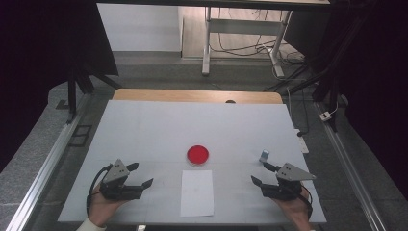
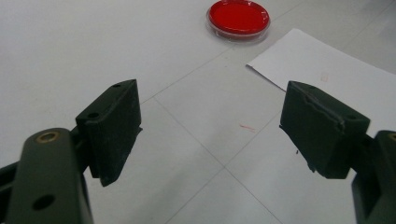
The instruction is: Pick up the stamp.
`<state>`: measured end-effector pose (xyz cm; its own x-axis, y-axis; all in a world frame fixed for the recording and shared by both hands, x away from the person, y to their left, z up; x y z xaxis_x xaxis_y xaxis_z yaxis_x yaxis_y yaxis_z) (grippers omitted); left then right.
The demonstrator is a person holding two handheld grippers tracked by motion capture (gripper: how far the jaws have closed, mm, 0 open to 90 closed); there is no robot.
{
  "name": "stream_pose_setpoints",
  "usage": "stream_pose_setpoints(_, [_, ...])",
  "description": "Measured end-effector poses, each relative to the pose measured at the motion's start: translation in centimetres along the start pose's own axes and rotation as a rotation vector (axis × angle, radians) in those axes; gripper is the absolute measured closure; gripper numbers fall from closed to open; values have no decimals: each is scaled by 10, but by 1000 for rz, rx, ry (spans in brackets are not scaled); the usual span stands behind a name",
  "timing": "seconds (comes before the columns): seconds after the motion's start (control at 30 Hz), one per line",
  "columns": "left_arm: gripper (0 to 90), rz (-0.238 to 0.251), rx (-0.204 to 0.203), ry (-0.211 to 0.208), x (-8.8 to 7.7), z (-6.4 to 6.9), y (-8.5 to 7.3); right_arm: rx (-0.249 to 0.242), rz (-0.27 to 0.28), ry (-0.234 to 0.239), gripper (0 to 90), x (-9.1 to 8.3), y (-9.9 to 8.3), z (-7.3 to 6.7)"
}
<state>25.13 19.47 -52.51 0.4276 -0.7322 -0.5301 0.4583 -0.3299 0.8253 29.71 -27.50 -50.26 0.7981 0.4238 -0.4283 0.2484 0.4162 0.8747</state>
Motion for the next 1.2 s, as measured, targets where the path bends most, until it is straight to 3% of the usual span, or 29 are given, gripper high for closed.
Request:
stream_pose_setpoints(0.17, [207,-4,-1,-2,1,-1,0,12,-2,1,314,-1,10,5])
stream_pose_setpoints(0.47, [207,-8,1,-5,5,0,0,-14,-26,-12,315,-3,30,16])
stream_pose_setpoints(0.67, [207,-14,5,-1,6,2,-1,5,-47,-16,314,5,43,26])
stream_pose_setpoints(0.87, [208,-16,2,1,6,0,-2,-16,-78,-47,314,12,53,36])
stream_pose_setpoints(1.2, [208,-25,10,-2,8,0,-2,-20,-127,-44,311,30,68,51])
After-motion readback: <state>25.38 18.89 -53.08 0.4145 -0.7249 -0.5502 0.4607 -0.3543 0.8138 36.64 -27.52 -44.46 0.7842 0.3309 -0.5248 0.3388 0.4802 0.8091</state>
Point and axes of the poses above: each handheld gripper's, and its own axes: x roughly forward along the jaws, y roughly out of its top, z roughly to its right, the point moved 3 cm from there along x, roughly forward along the jaws, and after that the axes turned 15 degrees about -y, right-handed, at the moved point
